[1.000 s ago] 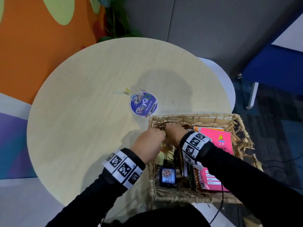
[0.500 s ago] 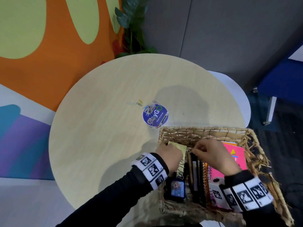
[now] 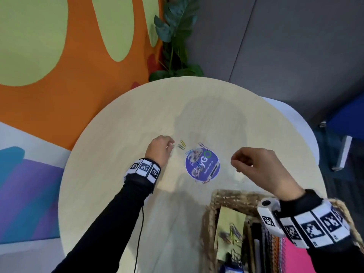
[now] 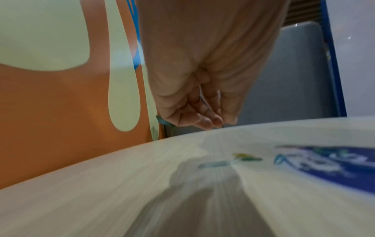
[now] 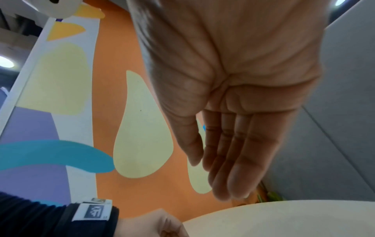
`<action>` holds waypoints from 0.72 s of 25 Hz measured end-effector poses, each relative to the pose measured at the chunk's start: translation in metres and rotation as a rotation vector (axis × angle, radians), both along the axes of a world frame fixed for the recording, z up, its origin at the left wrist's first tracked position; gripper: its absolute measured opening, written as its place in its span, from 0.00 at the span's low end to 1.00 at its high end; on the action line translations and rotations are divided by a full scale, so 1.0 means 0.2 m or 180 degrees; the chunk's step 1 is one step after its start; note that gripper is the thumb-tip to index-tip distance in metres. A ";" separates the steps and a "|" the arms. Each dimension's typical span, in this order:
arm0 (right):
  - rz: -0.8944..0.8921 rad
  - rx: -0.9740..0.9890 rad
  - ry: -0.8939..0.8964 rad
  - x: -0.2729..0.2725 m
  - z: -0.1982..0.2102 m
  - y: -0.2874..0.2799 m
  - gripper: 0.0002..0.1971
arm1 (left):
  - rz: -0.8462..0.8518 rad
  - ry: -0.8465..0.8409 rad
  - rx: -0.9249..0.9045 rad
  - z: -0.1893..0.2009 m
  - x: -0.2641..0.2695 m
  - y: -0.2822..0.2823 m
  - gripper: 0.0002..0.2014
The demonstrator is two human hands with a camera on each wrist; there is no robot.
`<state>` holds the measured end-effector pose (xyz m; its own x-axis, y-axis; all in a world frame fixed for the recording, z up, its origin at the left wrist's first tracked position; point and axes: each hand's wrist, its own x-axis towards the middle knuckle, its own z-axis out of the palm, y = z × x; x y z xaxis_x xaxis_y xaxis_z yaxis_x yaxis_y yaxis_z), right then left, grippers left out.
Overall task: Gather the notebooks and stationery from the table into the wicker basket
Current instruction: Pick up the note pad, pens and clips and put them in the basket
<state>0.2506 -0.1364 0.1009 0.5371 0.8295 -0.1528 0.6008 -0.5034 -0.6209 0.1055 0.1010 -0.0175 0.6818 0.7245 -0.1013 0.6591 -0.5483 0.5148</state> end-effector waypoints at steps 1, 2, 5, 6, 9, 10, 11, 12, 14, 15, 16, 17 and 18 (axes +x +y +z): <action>0.0098 -0.0073 -0.0032 0.01 -0.02 0.07 0.04 | -0.0022 0.0077 -0.0019 -0.04 0.02 0.04 0.11; 0.0193 -0.0151 -0.0067 0.03 -0.04 0.14 0.04 | -0.0064 0.0148 -0.0027 -0.09 0.04 0.09 0.12; 0.0465 -0.0349 -0.0198 0.07 -0.12 0.32 0.05 | -0.0231 0.0310 -0.0082 -0.18 0.08 0.17 0.12; 0.0550 -0.0386 -0.0246 0.08 -0.15 0.37 0.05 | -0.0286 0.0311 -0.0097 -0.20 0.08 0.19 0.11; 0.0773 -0.0522 -0.0300 0.09 -0.24 0.53 0.06 | -0.0379 0.0412 -0.0079 -0.24 0.10 0.24 0.07; 0.0838 -0.0610 -0.0292 0.09 -0.28 0.59 0.07 | -0.0386 0.0555 -0.0067 -0.25 0.11 0.24 0.07; 0.0901 -0.0708 -0.0295 0.09 -0.31 0.64 0.07 | -0.0385 0.0716 -0.0062 -0.25 0.11 0.24 0.08; 0.0950 -0.0801 -0.0307 0.08 -0.35 0.70 0.07 | -0.0395 0.0863 -0.0092 -0.25 0.11 0.24 0.08; 0.1056 -0.0944 -0.0371 0.05 -0.43 0.82 0.09 | -0.0441 0.0974 -0.0252 -0.22 0.10 0.22 0.07; 0.1137 -0.1008 -0.0408 0.04 -0.47 0.88 0.09 | -0.0410 0.0913 -0.0367 -0.20 0.09 0.20 0.05; 0.1221 -0.1063 -0.0448 0.02 -0.50 0.93 0.09 | -0.0320 0.0778 -0.0480 -0.18 0.07 0.18 0.02; 0.1295 -0.1123 -0.0489 0.01 -0.53 0.97 0.10 | -0.0196 0.0617 -0.0562 -0.16 0.05 0.16 0.03; 0.1348 -0.1185 -0.0526 -0.01 -0.56 1.01 0.09 | -0.0045 0.0444 -0.0608 -0.15 0.03 0.14 0.05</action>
<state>0.2495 0.0660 -0.0111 0.2119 0.8836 -0.4175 0.8710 -0.3645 -0.3293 0.1109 0.1282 -0.0469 0.6616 0.6735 -0.3298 0.7241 -0.4593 0.5145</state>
